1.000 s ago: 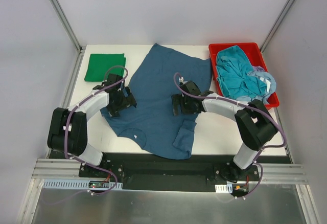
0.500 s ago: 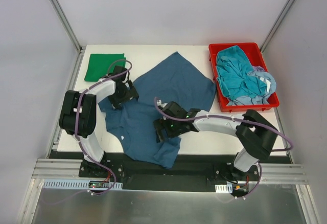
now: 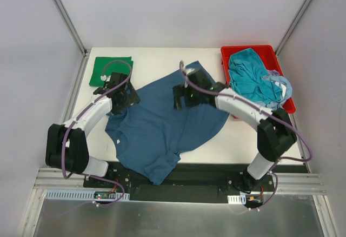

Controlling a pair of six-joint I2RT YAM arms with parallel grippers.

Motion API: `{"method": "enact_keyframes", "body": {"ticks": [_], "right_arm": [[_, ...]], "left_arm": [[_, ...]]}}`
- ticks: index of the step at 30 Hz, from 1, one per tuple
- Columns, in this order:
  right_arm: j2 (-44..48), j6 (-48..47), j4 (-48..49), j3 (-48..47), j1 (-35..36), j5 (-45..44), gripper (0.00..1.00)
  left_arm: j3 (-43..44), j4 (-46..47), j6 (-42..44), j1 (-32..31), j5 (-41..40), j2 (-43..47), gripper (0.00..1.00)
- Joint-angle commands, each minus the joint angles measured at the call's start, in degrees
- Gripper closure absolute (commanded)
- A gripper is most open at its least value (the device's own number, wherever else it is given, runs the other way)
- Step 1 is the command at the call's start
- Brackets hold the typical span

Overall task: Fold and stack the t-shirts
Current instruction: Flatten out the tshirt

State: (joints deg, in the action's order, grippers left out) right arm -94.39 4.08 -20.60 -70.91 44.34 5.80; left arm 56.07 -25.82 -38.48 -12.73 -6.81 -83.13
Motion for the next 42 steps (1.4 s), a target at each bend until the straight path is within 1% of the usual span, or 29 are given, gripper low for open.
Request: {"method": "enact_keyframes", "body": {"ticks": [1, 2, 4, 6, 8, 11, 12, 13, 15, 18, 19, 21, 24, 26, 29, 32, 35, 39, 41, 42], "right_arm": [[-9.29, -6.79, -7.51, -14.12, -10.56, -7.89, 0.0], [-13.15, -6.97, -9.44, -18.25, -13.02, -8.7, 0.01], [-20.54, -8.29, -12.7, -27.65, -16.46, -7.39, 0.0], [-28.01, -10.13, -15.34, -38.45, -18.4, -6.43, 0.0], [-35.82, -11.37, -18.41, -49.26, -19.46, -7.55, 0.01], [-44.89, -14.35, -19.83, -62.82, -20.25, -8.87, 0.01], [-47.96, -15.32, -19.39, -65.64, -20.52, -10.01, 0.03], [-49.12, -15.94, -18.52, -67.84, -20.87, -10.89, 0.04], [-50.37, -16.99, -15.02, -68.31, -21.39, -11.95, 0.04], [-49.05, -18.48, -5.62, -61.99, -21.84, -13.63, 0.04], [-49.31, -19.8, -4.9, -61.89, -21.66, -12.76, 0.04], [-51.24, -19.38, -7.69, -65.91, -21.75, -13.0, 0.04], [-53.0, -14.64, -10.51, -69.09, -22.45, -16.17, 0.04], [-52.48, -13.84, -11.39, -68.05, -22.71, -13.55, 0.04], [-51.77, -9.98, -12.01, -65.67, -24.21, -9.33, 0.04], [-53.17, -7.34, -14.46, -67.33, -25.26, -4.5, 0.04], [-54.15, -6.28, -17.71, -68.39, -25.53, -3.52, 0.04], [-53.01, -6.1, -18.33, -65.23, -25.62, -1.15, 0.03], [-53.09, -6.62, -19.65, -64.62, -25.53, -0.97, 0.01], [-53.09, -7.32, -20.0, -64.18, -25.44, -0.97, 0.03]], "left_arm": [[-1.14, -3.44, -3.09, 1.74, -10.06, 4.03, 0.01], [-1.14, -3.62, -3.35, 3.57, -9.46, 3.94, 0.01], [-0.53, -3.62, -3.62, 8.05, -6.13, 2.28, 0.01], [0.96, -3.79, -4.23, 11.57, -5.06, -0.26, 0.01], [2.98, -3.79, -3.89, 13.95, -4.45, -3.33, 0.01], [5.97, -3.79, -2.75, 15.02, -4.09, -8.08, 0.01], [6.93, -3.88, -2.48, 15.36, -4.53, -9.4, 0.01], [7.64, -3.97, -2.48, 15.54, -5.14, -10.9, 0.01], [9.05, -3.97, -2.13, 16.59, -4.53, -13.36, 0.01], [11.24, -3.97, -1.95, 16.95, -6.72, -17.83, 0.03], [11.86, -3.97, -1.95, 16.95, -6.9, -18.9, 0.04], [13.09, -3.97, -1.95, 17.04, -7.08, -20.66, 0.04], [13.8, -3.97, -2.21, 17.04, -6.64, -22.33, 0.06], [13.89, -4.06, -2.39, 17.04, -6.64, -22.95, 0.08], [14.32, -4.06, -2.39, 17.04, -6.11, -23.48, 0.11], [15.03, -4.15, -2.22, 17.13, -6.11, -24.0, 0.11], [15.73, -4.06, -1.78, 17.04, -6.2, -24.53, 0.13], [16.43, -4.06, -0.81, 17.13, -5.06, -25.15, 0.18], [16.87, -4.15, -0.55, 17.04, -4.18, -25.5, 0.26], [16.96, -4.06, -0.2, 17.13, -3.66, -25.59, 0.31]]}}
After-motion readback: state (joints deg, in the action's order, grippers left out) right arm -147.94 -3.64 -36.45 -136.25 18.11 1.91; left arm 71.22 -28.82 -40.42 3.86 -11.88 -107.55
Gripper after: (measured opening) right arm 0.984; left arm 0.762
